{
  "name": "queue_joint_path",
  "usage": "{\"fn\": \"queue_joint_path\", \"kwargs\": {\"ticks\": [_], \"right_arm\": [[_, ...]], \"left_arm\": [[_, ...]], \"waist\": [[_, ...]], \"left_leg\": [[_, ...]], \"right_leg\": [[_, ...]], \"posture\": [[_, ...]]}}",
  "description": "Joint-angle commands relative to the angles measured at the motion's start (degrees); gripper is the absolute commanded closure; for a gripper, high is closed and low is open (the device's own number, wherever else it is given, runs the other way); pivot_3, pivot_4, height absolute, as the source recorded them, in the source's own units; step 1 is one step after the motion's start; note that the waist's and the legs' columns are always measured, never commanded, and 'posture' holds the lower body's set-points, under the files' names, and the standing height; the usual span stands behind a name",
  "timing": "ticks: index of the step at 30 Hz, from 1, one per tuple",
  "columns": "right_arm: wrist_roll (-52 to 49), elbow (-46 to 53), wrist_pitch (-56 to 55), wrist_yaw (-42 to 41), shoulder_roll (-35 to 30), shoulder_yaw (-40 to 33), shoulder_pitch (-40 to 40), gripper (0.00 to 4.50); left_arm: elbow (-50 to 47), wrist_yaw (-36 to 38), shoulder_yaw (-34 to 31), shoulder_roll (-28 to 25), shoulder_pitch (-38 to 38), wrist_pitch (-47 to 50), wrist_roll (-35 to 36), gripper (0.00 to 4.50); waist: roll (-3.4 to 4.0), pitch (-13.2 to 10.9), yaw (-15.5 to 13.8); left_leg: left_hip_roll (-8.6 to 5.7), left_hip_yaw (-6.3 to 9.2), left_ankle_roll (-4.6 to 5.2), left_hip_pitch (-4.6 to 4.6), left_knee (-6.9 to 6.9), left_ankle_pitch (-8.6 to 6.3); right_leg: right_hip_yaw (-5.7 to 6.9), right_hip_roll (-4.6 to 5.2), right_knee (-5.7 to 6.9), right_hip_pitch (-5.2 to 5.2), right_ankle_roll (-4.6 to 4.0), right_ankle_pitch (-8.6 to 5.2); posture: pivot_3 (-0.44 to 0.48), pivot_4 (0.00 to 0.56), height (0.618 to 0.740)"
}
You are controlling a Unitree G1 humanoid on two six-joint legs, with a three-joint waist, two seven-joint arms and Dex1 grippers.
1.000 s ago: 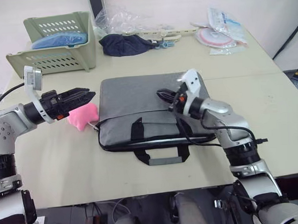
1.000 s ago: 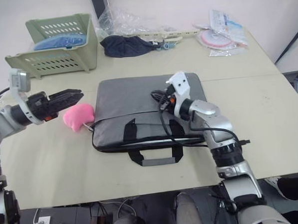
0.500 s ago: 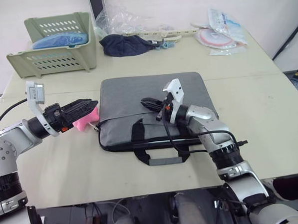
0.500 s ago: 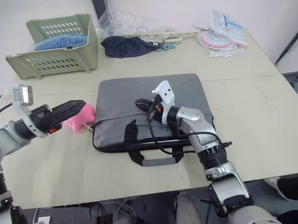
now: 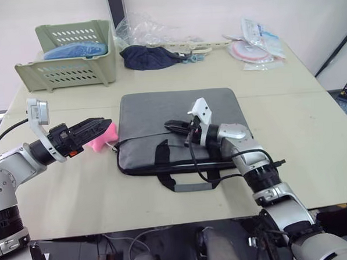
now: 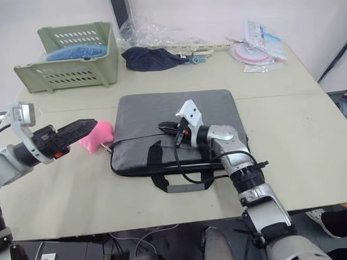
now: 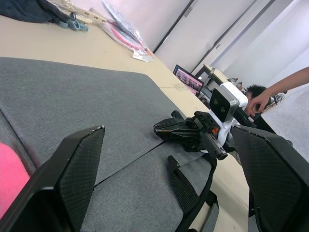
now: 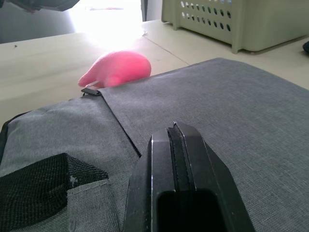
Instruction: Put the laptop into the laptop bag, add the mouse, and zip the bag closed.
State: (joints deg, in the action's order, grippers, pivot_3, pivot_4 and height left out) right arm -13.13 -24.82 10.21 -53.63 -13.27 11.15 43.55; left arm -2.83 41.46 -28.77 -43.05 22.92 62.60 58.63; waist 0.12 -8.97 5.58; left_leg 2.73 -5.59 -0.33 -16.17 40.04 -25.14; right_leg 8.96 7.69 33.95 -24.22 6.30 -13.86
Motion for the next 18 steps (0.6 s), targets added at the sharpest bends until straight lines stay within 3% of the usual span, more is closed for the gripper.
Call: {"fn": "queue_joint_path", "kwargs": {"ticks": [1, 9, 18], "right_arm": [[2.83, -6.43, 5.18, -3.16, -1.17, 3.4, -2.45, 4.4], [2.32, -3.91, 15.53, -4.18, -2.02, 3.39, -1.28, 4.4], [1.41, 0.24, 21.62, -4.07, -2.68, 2.14, -1.05, 4.4]], "left_arm": [[-2.38, -0.14, -0.81, -0.26, -0.48, -0.2, 1.5, 0.0], [0.97, -3.62, -1.22, 0.0, 0.84, -1.88, -0.88, 0.0], [19.07, -13.21, -3.35, 0.16, 7.92, -10.18, -9.67, 0.0]], "waist": [[-0.03, 0.02, -0.17], [-0.2, 0.2, -0.83], [-0.23, 0.34, -0.83]], "left_leg": [[0.0, 0.0, 0.0, 0.0, 0.0, 0.0], [0.0, 0.02, -0.02, -0.01, -0.01, -0.01], [0.0, 0.06, -0.03, -0.01, -0.12, -0.02]], "right_leg": [[0.0, 0.0, 0.0, 0.0, 0.0, 0.0], [0.01, 0.0, -0.01, 0.0, -0.01, 0.0], [0.15, -0.05, -0.07, 0.01, -0.01, -0.01]], "posture": [[0.0, 0.15, 0.74], [0.0, 0.15, 0.74], [0.0, 0.15, 0.74]]}}
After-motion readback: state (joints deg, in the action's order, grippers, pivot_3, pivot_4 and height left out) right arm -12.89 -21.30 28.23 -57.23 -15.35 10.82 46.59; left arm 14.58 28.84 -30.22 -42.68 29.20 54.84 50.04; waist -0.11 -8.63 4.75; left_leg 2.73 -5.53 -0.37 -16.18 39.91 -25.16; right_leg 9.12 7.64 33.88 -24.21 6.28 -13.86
